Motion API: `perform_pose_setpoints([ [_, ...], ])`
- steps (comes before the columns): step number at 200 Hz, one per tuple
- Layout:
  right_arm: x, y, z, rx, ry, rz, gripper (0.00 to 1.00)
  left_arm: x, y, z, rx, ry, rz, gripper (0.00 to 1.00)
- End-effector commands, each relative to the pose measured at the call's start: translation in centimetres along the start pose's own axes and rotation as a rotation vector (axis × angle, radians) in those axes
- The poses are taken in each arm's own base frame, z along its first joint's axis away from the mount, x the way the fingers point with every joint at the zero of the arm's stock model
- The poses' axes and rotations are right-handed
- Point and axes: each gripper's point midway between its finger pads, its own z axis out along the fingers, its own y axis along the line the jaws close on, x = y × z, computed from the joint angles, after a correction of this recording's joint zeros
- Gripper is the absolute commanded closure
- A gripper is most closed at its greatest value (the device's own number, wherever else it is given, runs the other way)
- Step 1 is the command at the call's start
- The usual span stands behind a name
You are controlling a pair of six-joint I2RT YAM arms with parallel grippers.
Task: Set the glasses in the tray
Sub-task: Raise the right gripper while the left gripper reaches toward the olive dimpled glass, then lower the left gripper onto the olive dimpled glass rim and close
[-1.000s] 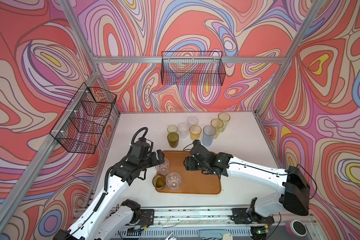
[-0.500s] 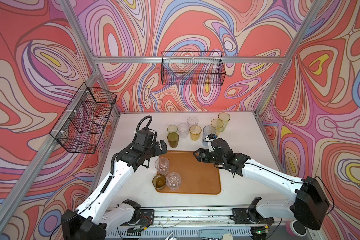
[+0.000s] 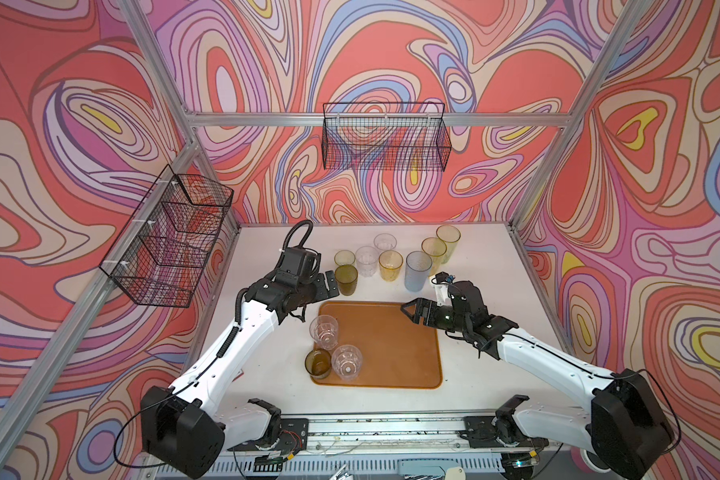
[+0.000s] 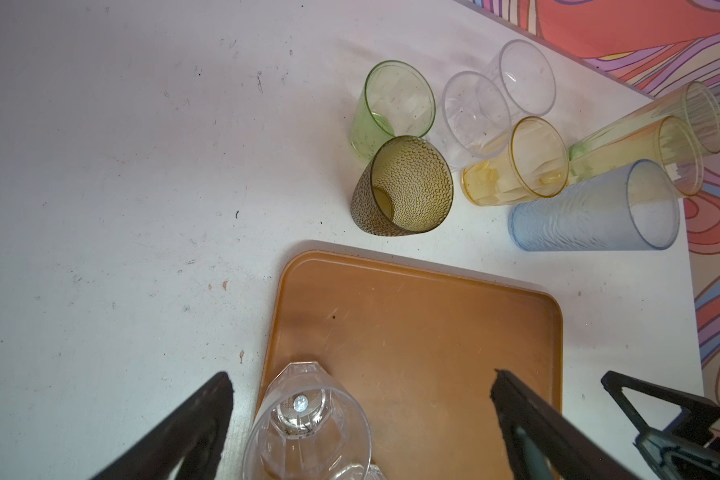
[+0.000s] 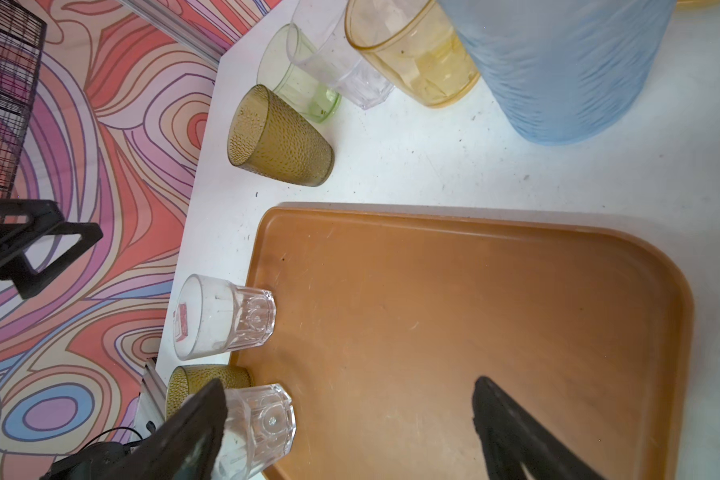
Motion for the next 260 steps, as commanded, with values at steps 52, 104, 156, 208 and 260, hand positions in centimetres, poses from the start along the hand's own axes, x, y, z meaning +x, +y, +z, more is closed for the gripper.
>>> perform_pose_setpoints([
  [52,-0.3,0.3,-0.4,-0.042,-0.047,-0.024,0.02,-2.0,-0.3,1.2,-0.031,0.001,-0.001,0.00],
  [104,-0.1,1.0,-0.3,-0.084,-0.035,-0.050,0.02,-2.7,0.0,3.1,-0.032,0.033,-0.035,0.00],
  [156,0.2,1.4,-0.5,-0.127,-0.041,-0.042,0.02,-3.1,0.5,4.7,-0.019,0.056,-0.066,0.00],
  [208,0.4,1.0,-0.2,-0.123,-0.043,-0.014,0.02,-3.7,0.6,6.0,-0.007,0.057,-0.089,0.00],
  [260,0.6,1.4,-1.0,-0.145,-0.051,0.000,0.02,-4.4,-0.4,7.9,0.034,0.074,-0.122,0.04],
])
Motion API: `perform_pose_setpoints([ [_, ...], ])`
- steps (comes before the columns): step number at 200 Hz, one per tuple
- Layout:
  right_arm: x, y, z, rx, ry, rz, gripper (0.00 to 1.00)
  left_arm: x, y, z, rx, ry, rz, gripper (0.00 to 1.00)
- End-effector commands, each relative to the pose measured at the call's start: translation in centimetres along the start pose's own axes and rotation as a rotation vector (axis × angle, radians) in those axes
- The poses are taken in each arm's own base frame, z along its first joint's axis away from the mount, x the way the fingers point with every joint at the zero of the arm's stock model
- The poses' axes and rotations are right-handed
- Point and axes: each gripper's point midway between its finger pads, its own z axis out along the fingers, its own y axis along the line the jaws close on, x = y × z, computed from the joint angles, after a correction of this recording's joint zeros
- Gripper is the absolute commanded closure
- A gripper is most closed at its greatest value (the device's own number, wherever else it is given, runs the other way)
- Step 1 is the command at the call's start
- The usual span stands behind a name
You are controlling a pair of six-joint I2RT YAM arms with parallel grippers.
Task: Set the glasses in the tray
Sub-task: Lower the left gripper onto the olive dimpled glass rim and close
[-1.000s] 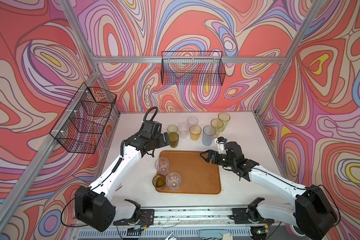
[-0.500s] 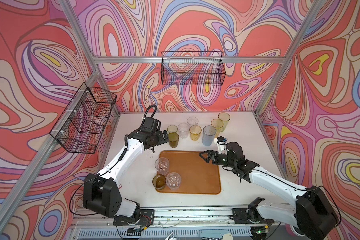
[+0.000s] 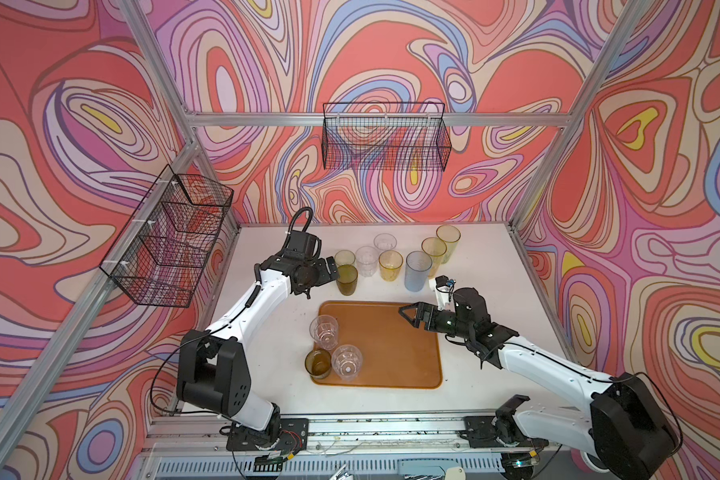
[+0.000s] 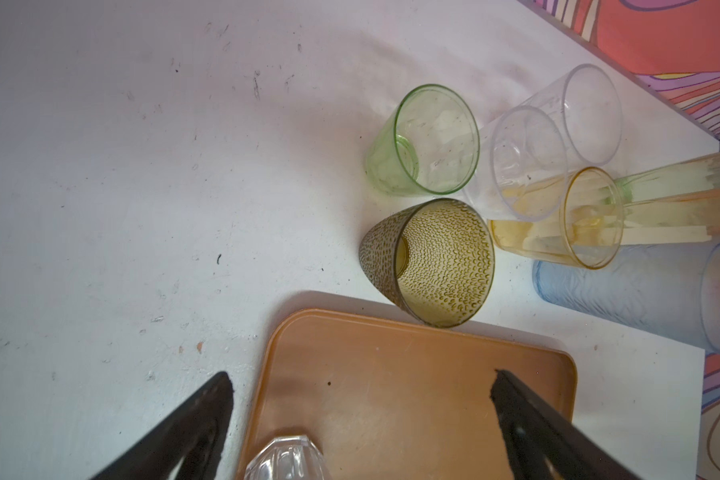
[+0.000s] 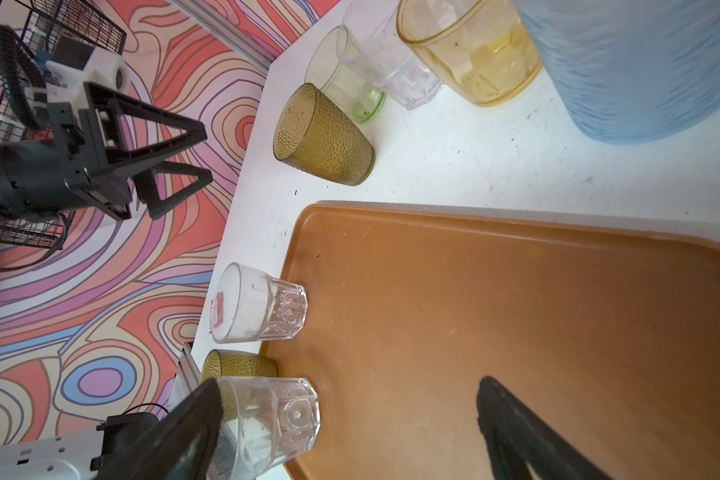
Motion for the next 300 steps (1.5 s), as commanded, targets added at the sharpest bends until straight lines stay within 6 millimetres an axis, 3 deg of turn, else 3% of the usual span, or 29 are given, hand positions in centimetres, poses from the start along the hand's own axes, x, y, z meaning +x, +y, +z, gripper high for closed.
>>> perform_pose_setpoints([
  [1,-0.3,0.5,-0.7,-0.022,-0.023,0.004,0.02,-1.2,-1.3,0.7,0.049,-0.012,-0.028,0.04],
  [103,0.3,-0.2,-0.6,-0.006,-0.011,0.020,0.02,-1.2,-1.2,5.2,0.012,0.073,-0.019,0.42],
  [157,0.6,-0.6,-0.3,-0.002,-0.004,0.038,0.02,-0.5,-1.3,6.7,0.024,0.115,-0.009,0.51],
  [300,1.2,-1.5,0.3,0.018,0.015,0.056,0.02,-0.3,-0.5,8.0,-0.034,0.132,0.023,0.74],
])
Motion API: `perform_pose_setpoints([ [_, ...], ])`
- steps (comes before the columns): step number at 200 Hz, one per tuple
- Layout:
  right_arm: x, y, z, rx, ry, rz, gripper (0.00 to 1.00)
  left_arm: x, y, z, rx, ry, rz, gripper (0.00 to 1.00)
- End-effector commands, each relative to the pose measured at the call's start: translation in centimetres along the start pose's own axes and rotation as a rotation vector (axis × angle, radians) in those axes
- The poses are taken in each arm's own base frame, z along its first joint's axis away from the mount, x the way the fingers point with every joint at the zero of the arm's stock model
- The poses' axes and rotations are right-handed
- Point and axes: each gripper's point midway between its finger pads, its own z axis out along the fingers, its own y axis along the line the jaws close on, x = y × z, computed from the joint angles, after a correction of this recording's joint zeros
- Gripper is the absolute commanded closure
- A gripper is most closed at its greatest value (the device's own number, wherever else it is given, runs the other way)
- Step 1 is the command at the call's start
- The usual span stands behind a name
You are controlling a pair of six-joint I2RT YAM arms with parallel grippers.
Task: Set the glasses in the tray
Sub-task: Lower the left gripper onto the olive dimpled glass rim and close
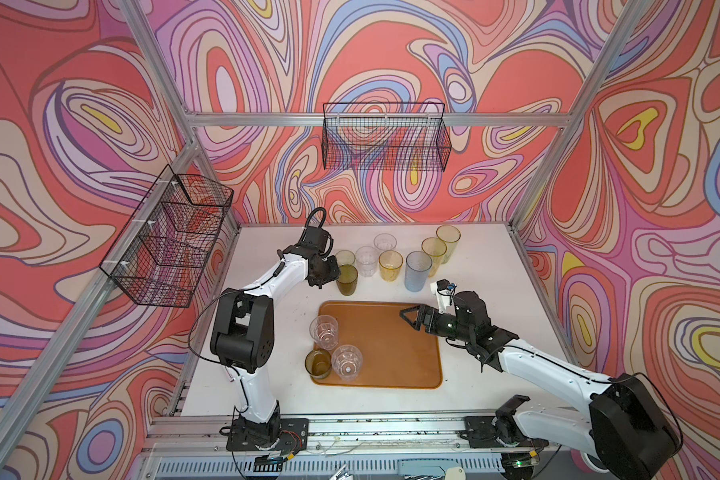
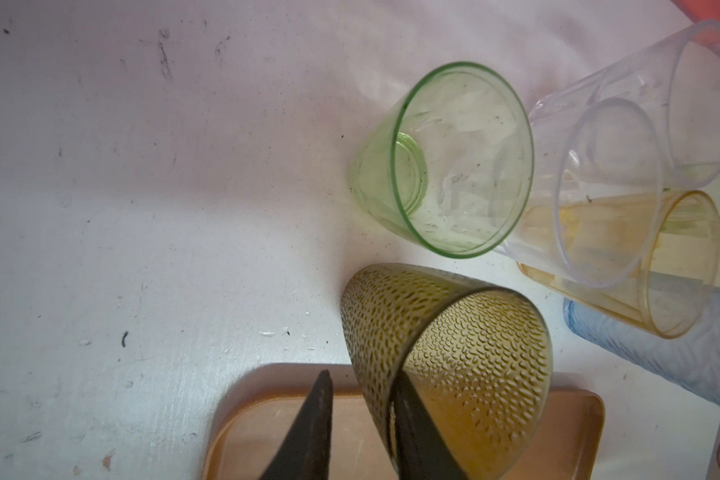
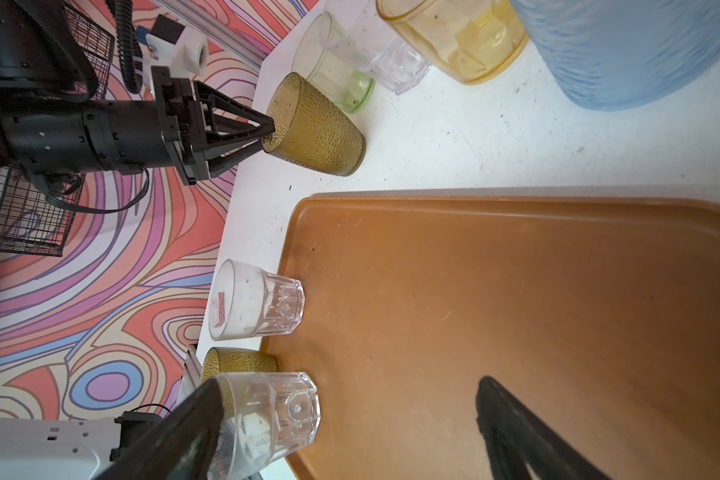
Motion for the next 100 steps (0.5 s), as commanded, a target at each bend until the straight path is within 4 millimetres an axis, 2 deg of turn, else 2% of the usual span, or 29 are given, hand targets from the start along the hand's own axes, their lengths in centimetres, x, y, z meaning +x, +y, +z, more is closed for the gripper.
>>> perform_pose_setpoints([
  [1,0.36,-0.70,0.23,0.008,0.005,0.010,0.02,-0.49,0.06,0.00,-0.025,-0.004,0.018,0.74],
  [100,0.63,-1.13,0.29,0.018,0.008,0.020,0.02,0.16,0.48,0.93,-0.095,0.027,0.061,0.86],
])
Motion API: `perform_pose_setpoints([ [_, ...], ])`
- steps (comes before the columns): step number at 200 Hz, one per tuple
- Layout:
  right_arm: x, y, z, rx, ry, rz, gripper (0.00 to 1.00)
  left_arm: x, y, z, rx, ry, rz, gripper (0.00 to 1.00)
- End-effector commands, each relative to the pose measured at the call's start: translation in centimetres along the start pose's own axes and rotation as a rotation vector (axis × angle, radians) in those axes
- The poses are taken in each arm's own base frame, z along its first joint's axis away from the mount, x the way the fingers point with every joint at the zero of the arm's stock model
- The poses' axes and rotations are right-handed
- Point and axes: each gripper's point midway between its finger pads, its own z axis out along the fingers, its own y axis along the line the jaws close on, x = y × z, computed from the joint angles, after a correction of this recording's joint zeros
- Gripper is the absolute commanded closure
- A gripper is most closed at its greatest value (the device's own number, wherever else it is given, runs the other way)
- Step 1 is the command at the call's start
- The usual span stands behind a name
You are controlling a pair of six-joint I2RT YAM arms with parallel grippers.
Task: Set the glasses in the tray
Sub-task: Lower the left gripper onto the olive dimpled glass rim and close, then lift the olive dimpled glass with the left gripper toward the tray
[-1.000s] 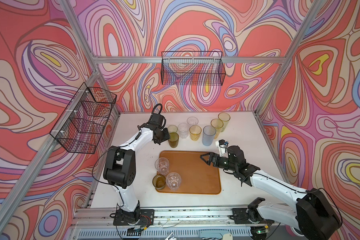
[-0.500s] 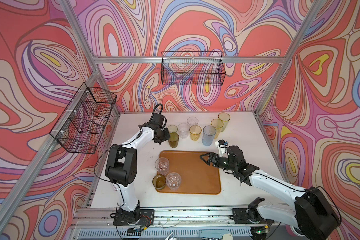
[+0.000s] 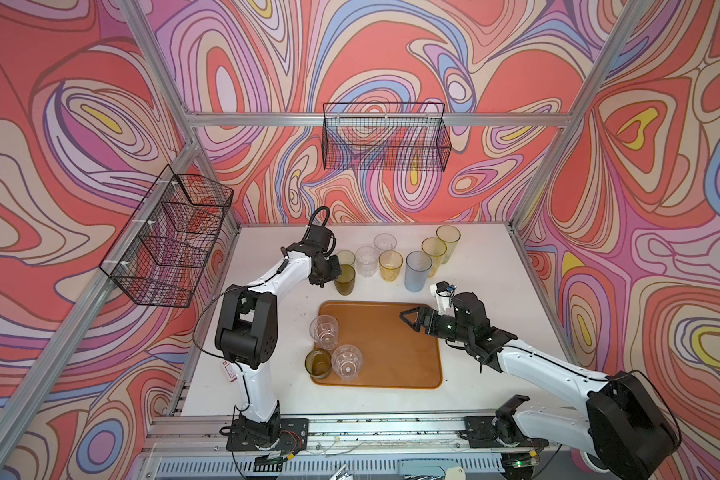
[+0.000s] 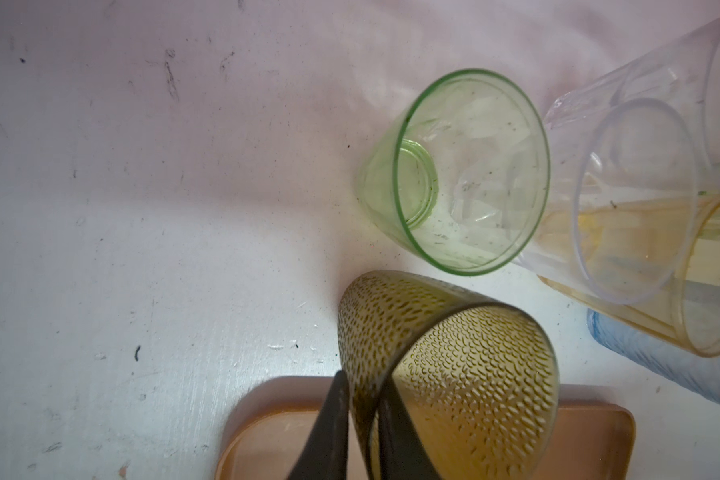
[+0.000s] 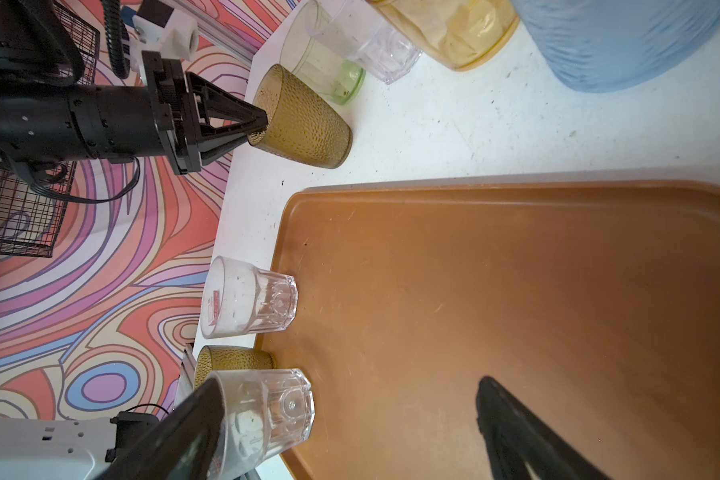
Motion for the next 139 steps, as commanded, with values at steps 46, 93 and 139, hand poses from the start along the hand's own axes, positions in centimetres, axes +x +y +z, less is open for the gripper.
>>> perform_pose_setpoints([
  [46,0.2,-0.6,0.1,0.009,-0.003,0.009,0.02,0.7,0.7,0.1,-0.052,0.035,0.024,0.93],
  [93,0.3,-0.7,0.2,0.005,0.000,0.015,0.03,0.8,0.5,-1.3,-0.052,0.032,0.034,0.97],
  [139,0.3,-0.6,0.2,0.000,0.001,0.018,0.03,1.2,0.6,-3.3,-0.056,0.023,0.045,1.00],
])
